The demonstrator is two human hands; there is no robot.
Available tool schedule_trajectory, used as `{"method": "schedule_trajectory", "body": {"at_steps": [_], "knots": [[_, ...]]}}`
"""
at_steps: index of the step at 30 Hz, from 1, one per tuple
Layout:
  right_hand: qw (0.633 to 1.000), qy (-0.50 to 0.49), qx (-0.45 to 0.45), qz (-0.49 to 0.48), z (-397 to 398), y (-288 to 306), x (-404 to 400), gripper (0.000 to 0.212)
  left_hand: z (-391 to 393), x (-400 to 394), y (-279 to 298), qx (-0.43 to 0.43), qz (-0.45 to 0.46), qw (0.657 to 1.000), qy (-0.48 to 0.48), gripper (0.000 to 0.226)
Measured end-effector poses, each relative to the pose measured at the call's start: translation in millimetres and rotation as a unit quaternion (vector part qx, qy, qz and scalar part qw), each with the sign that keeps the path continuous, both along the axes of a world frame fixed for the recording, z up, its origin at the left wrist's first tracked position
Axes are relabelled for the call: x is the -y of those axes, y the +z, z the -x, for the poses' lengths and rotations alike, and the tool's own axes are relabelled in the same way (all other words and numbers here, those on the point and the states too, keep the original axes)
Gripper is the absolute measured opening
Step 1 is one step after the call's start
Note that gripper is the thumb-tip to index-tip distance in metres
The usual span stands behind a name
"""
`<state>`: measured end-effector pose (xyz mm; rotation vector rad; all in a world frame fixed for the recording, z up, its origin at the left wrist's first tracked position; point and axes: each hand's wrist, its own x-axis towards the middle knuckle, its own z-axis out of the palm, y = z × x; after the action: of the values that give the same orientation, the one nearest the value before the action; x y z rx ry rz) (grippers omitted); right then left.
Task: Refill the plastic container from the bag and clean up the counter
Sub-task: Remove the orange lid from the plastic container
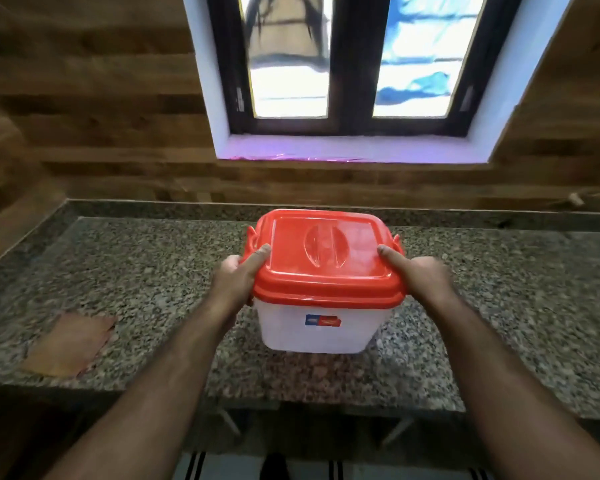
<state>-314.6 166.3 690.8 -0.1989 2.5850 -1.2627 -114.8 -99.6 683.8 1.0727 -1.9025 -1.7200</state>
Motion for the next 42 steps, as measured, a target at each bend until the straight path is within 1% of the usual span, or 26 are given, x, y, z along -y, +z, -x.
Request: {"method": "schedule_trajectory", "body": {"at_steps": [2, 4, 6, 8, 10, 13, 15, 16, 18, 20, 21, 22, 23, 24, 25, 27, 28, 29, 31, 33, 34, 36, 38, 40, 41, 42], "knots": [[1.000, 0.000, 0.001, -0.024, 15.1, -9.8, 17.4, 0.075, 21.3, 18.7, -14.9, 0.011, -0.005, 1.000, -0.002, 0.070], [0.997, 0.016, -0.015, -0.079, 31.3, -16.4, 34.2, 0.074, 38.9, 34.3, -27.9, 0.025, -0.009, 1.000, -0.012, 0.072], [0.993, 0.018, -0.029, -0.114, 38.8, -21.1, 44.4, 0.076, 48.8, 44.3, -36.7, 0.040, -0.002, 0.999, -0.013, 0.067], [0.994, -0.003, -0.032, -0.106, 47.5, -27.5, 53.7, 0.077, 62.4, 54.9, -45.3, 0.049, 0.022, 0.998, -0.010, 0.061], [0.996, -0.018, -0.037, -0.076, 53.1, -35.5, 59.2, 0.075, 71.2, 61.8, -53.0, 0.055, 0.062, 0.997, -0.009, 0.061], [0.999, -0.036, -0.030, -0.004, 62.9, -48.4, 57.8, 0.069, 74.4, 71.0, -62.7, 0.066, 0.128, 0.990, -0.012, 0.060], [0.999, -0.010, -0.037, 0.002, 68.4, -52.1, 52.8, 0.069, 70.7, 78.3, -64.6, 0.095, 0.190, 0.977, -0.030, 0.059], [0.999, 0.010, -0.051, -0.003, 71.3, -53.8, 50.5, 0.071, 68.5, 80.2, -63.6, 0.120, 0.234, 0.964, -0.039, 0.061], [0.995, 0.054, -0.087, -0.014, 77.0, -55.3, 46.0, 0.072, 66.9, 82.0, -60.7, 0.143, 0.303, 0.941, -0.046, 0.066], [0.989, 0.086, -0.119, -0.021, 82.7, -59.2, 42.1, 0.070, 68.5, 81.9, -60.7, 0.143, 0.332, 0.932, -0.039, 0.067], [0.988, 0.091, -0.126, -0.023, 85.1, -61.2, 40.5, 0.069, 69.5, 81.1, -61.6, 0.137, 0.326, 0.935, -0.032, 0.066], [0.990, 0.083, -0.115, -0.008, 87.7, -64.7, 38.8, 0.069, 70.1, 81.2, -65.6, 0.124, 0.295, 0.947, -0.017, 0.066], [0.994, 0.067, -0.084, 0.028, 90.5, -70.6, 36.8, 0.069, 69.8, 79.7, -69.6, 0.094, 0.230, 0.969, 0.005, 0.065], [0.996, 0.045, -0.037, 0.072, 92.2, -76.4, 34.6, 0.069, 69.0, 77.5, -74.0, 0.051, 0.134, 0.989, 0.030, 0.063], [0.993, 0.023, 0.019, 0.117, 92.3, -81.5, 32.6, 0.070, 68.5, 73.9, -77.8, 0.006, 0.026, 0.998, 0.054, 0.059], [0.973, -0.021, 0.124, 0.196, 90.6, -89.8, 31.8, 0.069, 66.5, 66.5, -86.0, -0.043, -0.153, 0.985, 0.071, 0.052], [0.956, -0.034, 0.171, 0.237, 89.4, -92.8, 31.8, 0.065, 65.7, 64.2, -91.0, -0.050, -0.213, 0.974, 0.064, 0.051], [0.938, -0.038, 0.208, 0.276, 87.7, -93.3, 32.3, 0.061, 64.8, 61.6, -94.4, -0.050, -0.253, 0.965, 0.052, 0.051], [0.916, -0.030, 0.248, 0.315, 89.2, -94.8, 32.7, 0.058, 63.5, 59.1, -100.8, -0.035, -0.273, 0.961, 0.027, 0.054], [0.914, -0.041, 0.254, 0.313, 92.6, -93.0, 34.9, 0.055, 62.4, 57.8, -104.5, -0.021, -0.271, 0.962, 0.021, 0.060], [0.917, -0.048, 0.254, 0.304, 93.9, -91.8, 36.0, 0.055, 61.9, 57.1, -103.5, -0.019, -0.272, 0.962, 0.027, 0.058], [0.929, -0.056, 0.248, 0.267, 93.9, -90.4, 36.1, 0.056, 61.7, 57.8, -101.8, -0.020, -0.275, 0.961, 0.039, 0.044], [0.940, -0.022, 0.260, 0.218, 90.6, -89.6, 35.2, 0.052, 61.5, 58.6, -101.0, -0.011, -0.262, 0.964, 0.046, 0.034], [0.945, 0.023, 0.283, 0.165, 86.2, -88.8, 34.6, 0.049, 60.1, 61.7, -102.6, -0.002, -0.247, 0.968, 0.046, 0.031], [0.952, 0.022, 0.272, 0.142, 85.3, -86.3, 35.8, 0.048, 59.3, 62.7, -102.2, -0.001, -0.239, 0.970, 0.048, 0.032], [0.965, 0.005, 0.236, 0.118, 85.7, -82.3, 37.9, 0.048, 58.0, 63.2, -100.1, 0.000, -0.223, 0.973, 0.053, 0.033]]}}
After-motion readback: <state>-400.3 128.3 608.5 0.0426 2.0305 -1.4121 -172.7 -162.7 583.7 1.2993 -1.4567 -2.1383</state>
